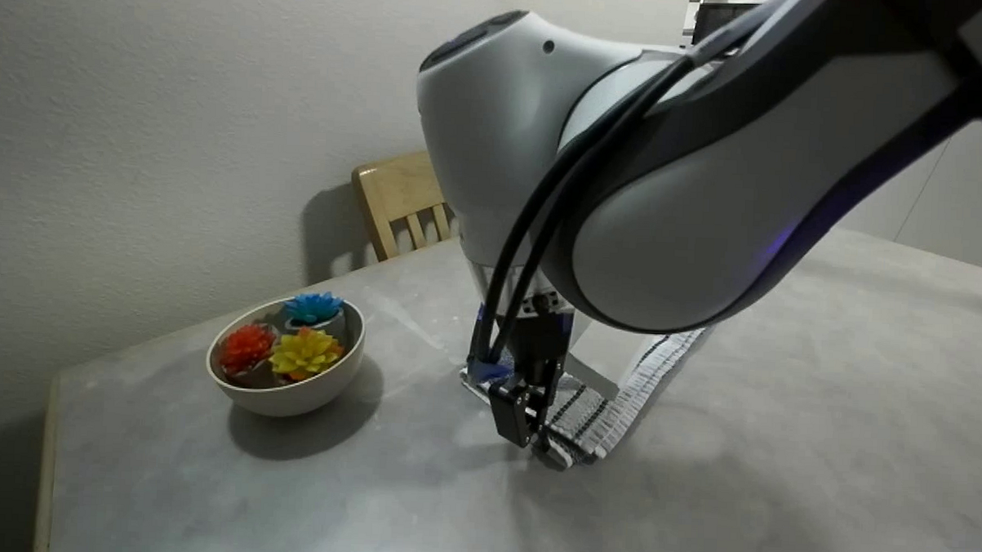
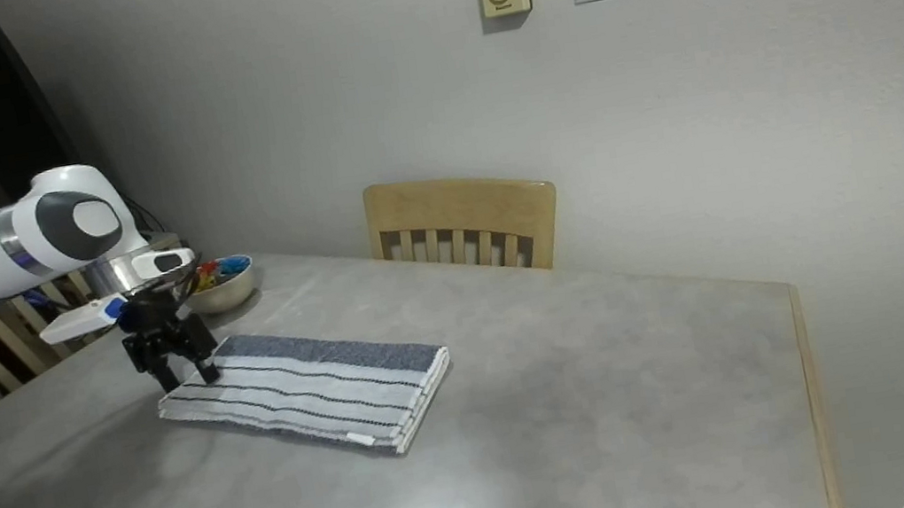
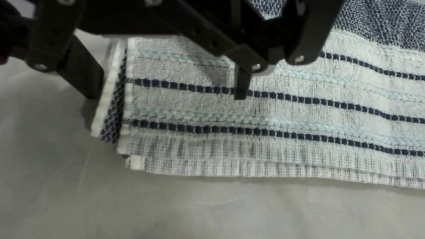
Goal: Fold the towel
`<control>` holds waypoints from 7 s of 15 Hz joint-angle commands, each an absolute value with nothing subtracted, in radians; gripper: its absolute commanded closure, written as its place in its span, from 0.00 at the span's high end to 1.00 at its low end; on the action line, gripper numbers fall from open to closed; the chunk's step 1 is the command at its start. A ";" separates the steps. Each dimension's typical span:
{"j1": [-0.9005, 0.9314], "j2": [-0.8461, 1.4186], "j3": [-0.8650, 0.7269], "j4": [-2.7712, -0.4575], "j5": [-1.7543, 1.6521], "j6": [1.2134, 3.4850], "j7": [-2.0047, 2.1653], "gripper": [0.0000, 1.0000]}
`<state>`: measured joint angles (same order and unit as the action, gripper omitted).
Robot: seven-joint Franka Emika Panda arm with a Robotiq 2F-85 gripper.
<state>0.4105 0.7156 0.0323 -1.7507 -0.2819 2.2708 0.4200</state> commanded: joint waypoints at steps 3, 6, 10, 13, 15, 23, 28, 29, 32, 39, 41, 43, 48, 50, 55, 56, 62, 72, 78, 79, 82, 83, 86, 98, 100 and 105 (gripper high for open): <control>0.422 0.731 0.017 -1.737 -0.342 2.322 0.393 1.00; 0.422 0.730 0.013 -1.740 -0.354 2.371 0.403 1.00; 0.418 0.722 0.002 -1.761 -0.339 2.462 0.424 1.00; 0.434 0.711 -0.027 -1.784 -0.340 2.537 0.480 1.00; 0.461 0.701 -0.053 -1.804 -0.341 2.585 0.550 1.00; 0.607 0.681 -0.149 -1.845 -0.370 2.623 0.860 1.00; 0.615 0.712 -0.157 -1.797 -0.377 2.599 0.883 1.00; 0.616 0.712 -0.161 -1.797 -0.379 2.599 0.883 1.00; 0.616 0.712 -0.163 -1.797 -0.380 2.599 0.884 1.00; 0.610 0.707 -0.170 -1.787 -0.380 2.558 0.879 1.00; 0.592 0.703 -0.152 -1.787 -0.368 2.544 0.855 1.00; 0.580 0.708 -0.142 -1.783 -0.362 2.539 0.841 1.00; 0.549 0.724 -0.116 -1.770 -0.353 2.512 0.810 1.00; 0.538 0.729 -0.104 -1.766 -0.352 2.499 0.795 1.00; 0.529 0.735 -0.086 -1.762 -0.358 2.476 0.780 1.00; 0.530 0.736 -0.086 -1.762 -0.360 2.474 0.783 1.00; 0.524 0.742 -0.086 -1.757 -0.360 2.469 0.772 1.00; 0.513 0.757 -0.084 -1.739 -0.359 2.462 0.744 0.54; 0.518 0.763 -0.085 -1.721 -0.362 2.445 0.749 0.12; 0.515 0.763 -0.082 -1.720 -0.361 2.441 0.747 0.06; 0.484 0.750 -0.051 -1.725 -0.333 2.440 0.703 0.00; 0.474 0.741 -0.040 -1.731 -0.325 2.444 0.681 0.03; 0.441 0.717 -0.001 -1.744 -0.281 2.446 0.599 0.02; 0.338 0.563 0.103 -1.806 -0.091 2.424 0.296 0.02; 0.304 0.528 0.128 -1.826 -0.051 2.407 0.232 0.02; 0.241 0.453 0.152 -1.861 0.011 2.343 0.117 0.02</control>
